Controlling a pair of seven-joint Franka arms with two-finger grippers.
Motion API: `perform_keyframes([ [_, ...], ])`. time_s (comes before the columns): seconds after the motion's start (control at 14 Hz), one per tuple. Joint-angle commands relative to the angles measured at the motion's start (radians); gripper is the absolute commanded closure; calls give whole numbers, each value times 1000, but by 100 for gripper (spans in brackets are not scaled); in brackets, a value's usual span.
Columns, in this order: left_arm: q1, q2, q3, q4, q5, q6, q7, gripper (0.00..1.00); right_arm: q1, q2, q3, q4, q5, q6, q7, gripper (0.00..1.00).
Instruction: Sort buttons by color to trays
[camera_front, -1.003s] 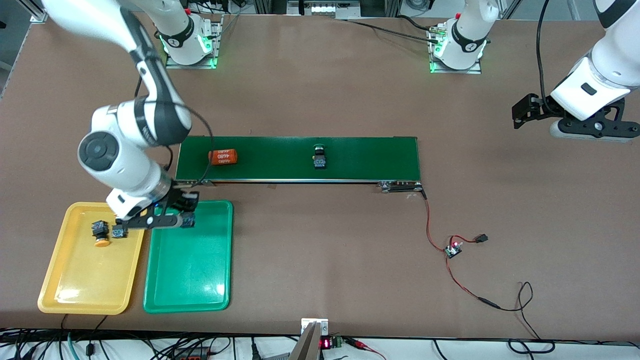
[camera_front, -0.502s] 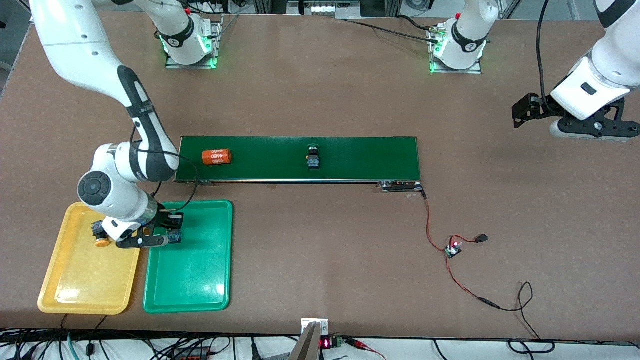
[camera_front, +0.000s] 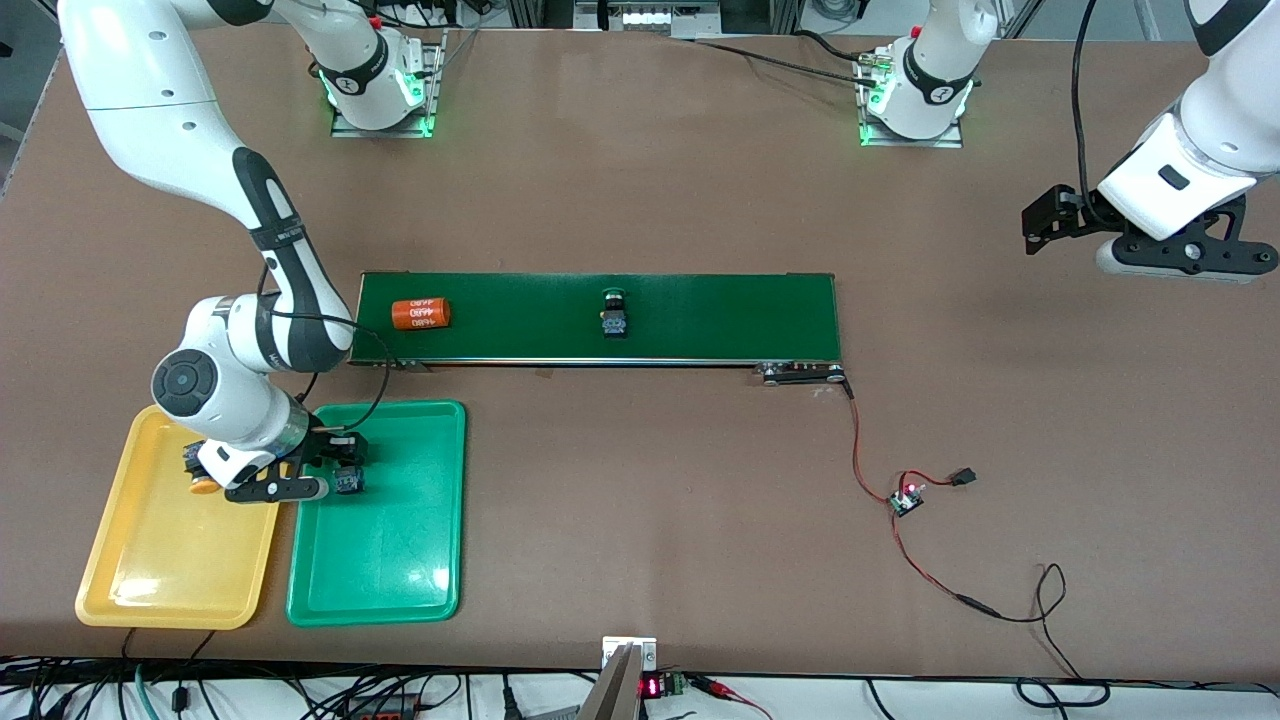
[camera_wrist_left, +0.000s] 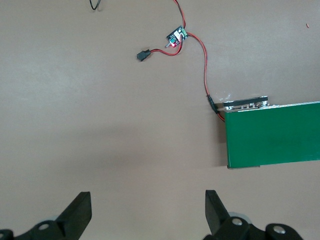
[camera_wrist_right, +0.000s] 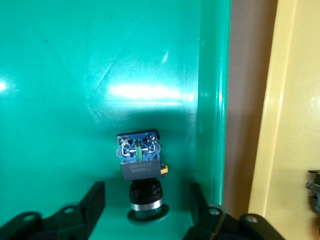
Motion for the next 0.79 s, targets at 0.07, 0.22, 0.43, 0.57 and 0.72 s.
perform_keyframes([
  [0.07, 0, -5, -1, 16, -18, -29, 11, 0, -9, -154, 42, -153, 10, -28, 14, 9],
  [0.22, -2, -7, -1, 17, -16, -32, 11, 0, -9, -268, 96, -280, 24, -33, 113, 8],
  [0.43, -2, -8, -1, 19, -16, -33, 11, 0, -7, -411, 229, -439, 24, -34, 346, 7],
  [0.57, -2, -7, -1, 21, -16, -33, 11, 0, -4, -440, 330, -457, 23, -45, 513, 1],
  [0.72, -2, -7, -1, 22, -16, -33, 11, 0, 1, -439, 390, -457, 17, -43, 563, 0],
])
